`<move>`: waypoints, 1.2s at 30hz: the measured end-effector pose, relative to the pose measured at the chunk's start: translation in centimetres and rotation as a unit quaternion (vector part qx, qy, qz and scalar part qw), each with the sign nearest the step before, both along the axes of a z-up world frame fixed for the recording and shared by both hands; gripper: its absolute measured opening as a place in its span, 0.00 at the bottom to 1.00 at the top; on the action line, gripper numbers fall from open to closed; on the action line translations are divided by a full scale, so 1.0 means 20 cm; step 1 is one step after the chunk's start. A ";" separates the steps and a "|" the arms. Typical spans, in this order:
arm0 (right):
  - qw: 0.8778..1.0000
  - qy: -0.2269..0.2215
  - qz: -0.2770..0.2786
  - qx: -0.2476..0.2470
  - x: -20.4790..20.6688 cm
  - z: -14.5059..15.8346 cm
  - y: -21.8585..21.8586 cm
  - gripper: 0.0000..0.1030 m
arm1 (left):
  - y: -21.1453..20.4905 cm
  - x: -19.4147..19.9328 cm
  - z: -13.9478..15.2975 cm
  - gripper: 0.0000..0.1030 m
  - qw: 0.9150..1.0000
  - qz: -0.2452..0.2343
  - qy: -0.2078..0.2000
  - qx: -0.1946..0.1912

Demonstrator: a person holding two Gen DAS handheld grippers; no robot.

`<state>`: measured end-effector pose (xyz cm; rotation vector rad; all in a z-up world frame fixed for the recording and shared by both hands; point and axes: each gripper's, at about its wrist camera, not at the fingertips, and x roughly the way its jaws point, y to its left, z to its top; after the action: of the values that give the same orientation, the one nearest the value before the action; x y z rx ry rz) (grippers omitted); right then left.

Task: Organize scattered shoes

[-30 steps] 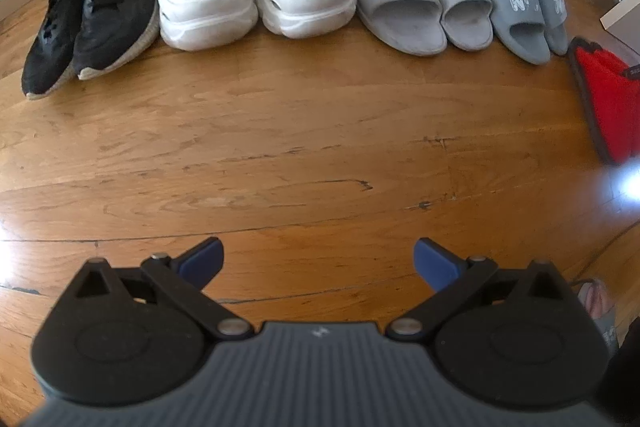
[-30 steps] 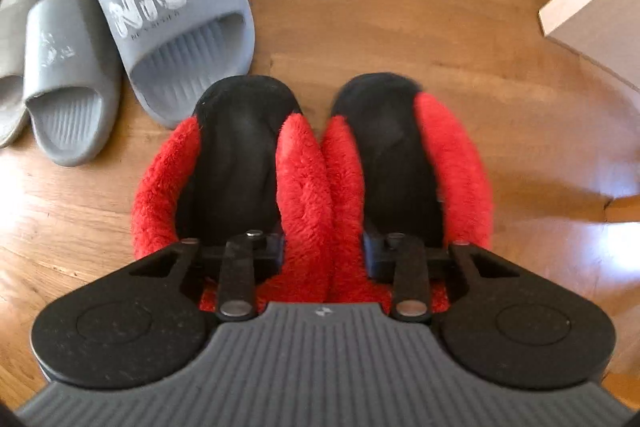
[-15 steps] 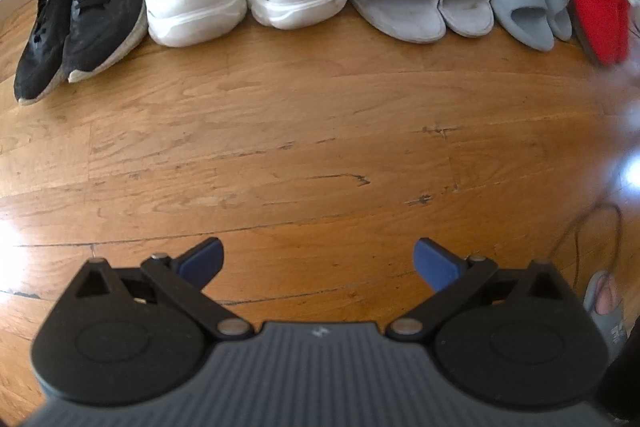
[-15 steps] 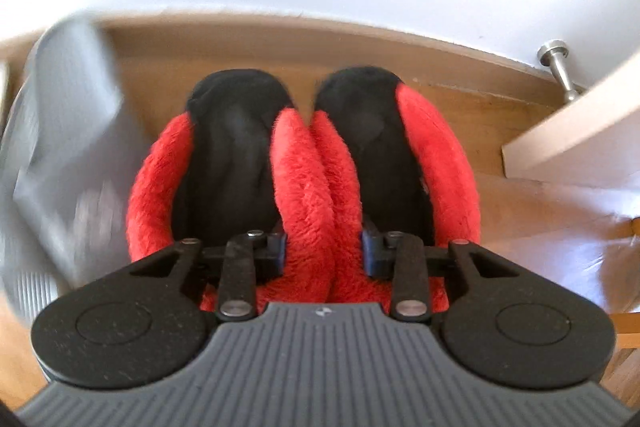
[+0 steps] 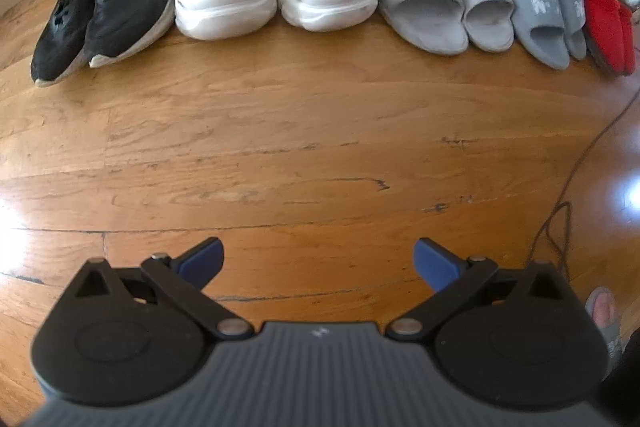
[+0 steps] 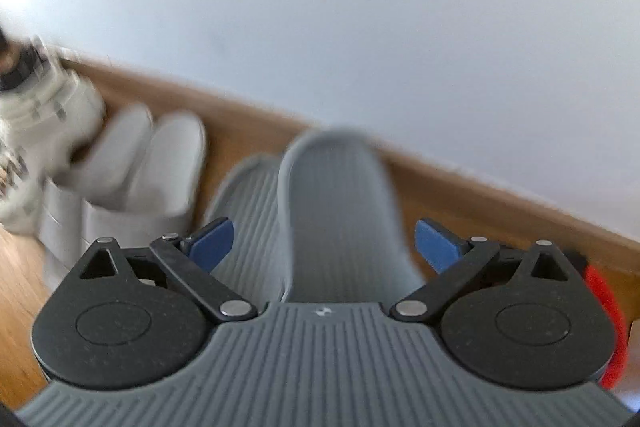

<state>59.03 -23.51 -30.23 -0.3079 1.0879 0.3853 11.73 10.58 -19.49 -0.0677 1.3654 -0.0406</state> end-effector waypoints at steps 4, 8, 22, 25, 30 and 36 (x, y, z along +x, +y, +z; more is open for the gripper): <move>0.996 0.024 -0.081 0.005 -0.03 -0.15 -0.09 0.72 | 0.02 -0.01 0.01 0.99 1.000 0.001 -0.002 -0.002; 0.984 0.019 -0.174 -0.013 -0.15 -0.13 -0.11 0.37 | 0.06 -0.01 0.00 0.99 1.000 0.012 0.001 -0.001; 0.986 -0.028 -0.138 0.088 -0.62 0.03 -0.12 0.66 | 0.12 -0.02 0.02 0.99 1.000 0.020 -0.009 -0.006; 0.993 -0.001 -0.101 0.055 -0.72 -0.11 -0.01 0.56 | 0.12 -0.03 0.01 0.99 1.000 0.018 -0.007 -0.006; 0.981 0.004 -0.187 0.051 -0.68 -0.16 0.09 0.37 | 0.12 -0.02 -0.01 0.99 1.000 0.021 0.003 0.000; 0.989 -0.010 -0.128 0.067 -0.89 -0.06 -0.01 0.47 | 0.10 -0.03 0.05 0.99 1.000 0.007 -0.022 -0.012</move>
<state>41.27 -23.64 -31.35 -0.0509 1.0624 0.2228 11.03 12.52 -18.45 -0.0955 1.3198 -0.0463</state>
